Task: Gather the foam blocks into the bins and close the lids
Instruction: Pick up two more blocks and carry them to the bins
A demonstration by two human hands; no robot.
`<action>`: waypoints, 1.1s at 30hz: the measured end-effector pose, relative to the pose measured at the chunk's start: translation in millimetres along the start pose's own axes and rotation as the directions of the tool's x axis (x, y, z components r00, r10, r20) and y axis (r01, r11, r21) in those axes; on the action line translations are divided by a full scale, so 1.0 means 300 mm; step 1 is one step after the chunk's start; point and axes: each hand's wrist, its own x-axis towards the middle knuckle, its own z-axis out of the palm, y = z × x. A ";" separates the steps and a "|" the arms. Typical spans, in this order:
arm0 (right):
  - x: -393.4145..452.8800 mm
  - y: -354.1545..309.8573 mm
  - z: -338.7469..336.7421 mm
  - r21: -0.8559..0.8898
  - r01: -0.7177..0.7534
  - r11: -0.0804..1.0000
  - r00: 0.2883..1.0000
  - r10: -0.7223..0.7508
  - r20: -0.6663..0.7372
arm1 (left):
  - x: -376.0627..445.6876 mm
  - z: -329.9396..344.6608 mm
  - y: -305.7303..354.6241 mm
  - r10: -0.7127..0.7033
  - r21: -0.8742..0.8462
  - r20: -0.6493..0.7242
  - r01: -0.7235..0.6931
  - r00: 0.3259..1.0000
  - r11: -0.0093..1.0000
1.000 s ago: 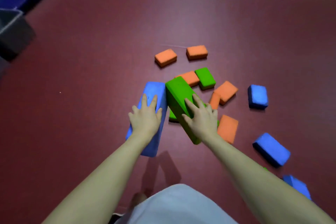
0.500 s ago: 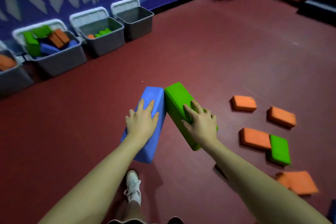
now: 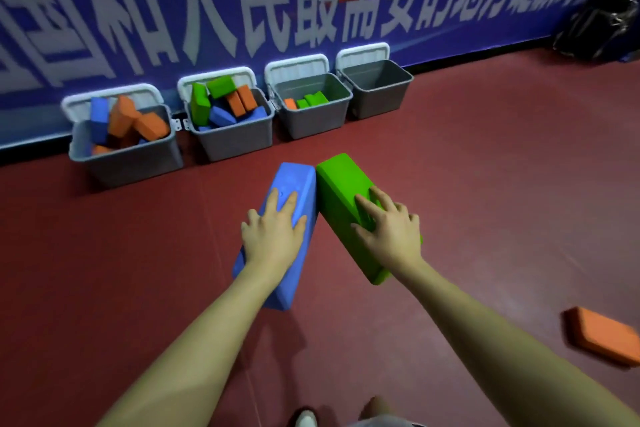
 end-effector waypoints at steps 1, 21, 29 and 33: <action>0.059 -0.010 0.002 -0.004 0.017 1.000 1.000 -0.017 -0.005 | 0.052 -0.001 -0.007 -0.014 0.002 -0.004 0.014 1.000 1.000; 1.552 0.274 -0.074 -0.007 0.221 0.975 0.975 -0.221 -0.035 | 1.377 0.063 0.391 -0.197 0.000 -0.043 0.198 0.979 0.980; 2.016 0.275 0.058 0.033 0.220 0.975 0.975 -0.221 0.002 | 1.869 0.119 0.404 -0.247 -0.057 -0.067 0.244 0.967 0.968; 2.285 0.229 0.123 0.017 0.210 0.978 0.978 -0.209 -0.005 | 2.160 0.171 0.357 -0.220 -0.057 -0.066 0.216 0.973 0.975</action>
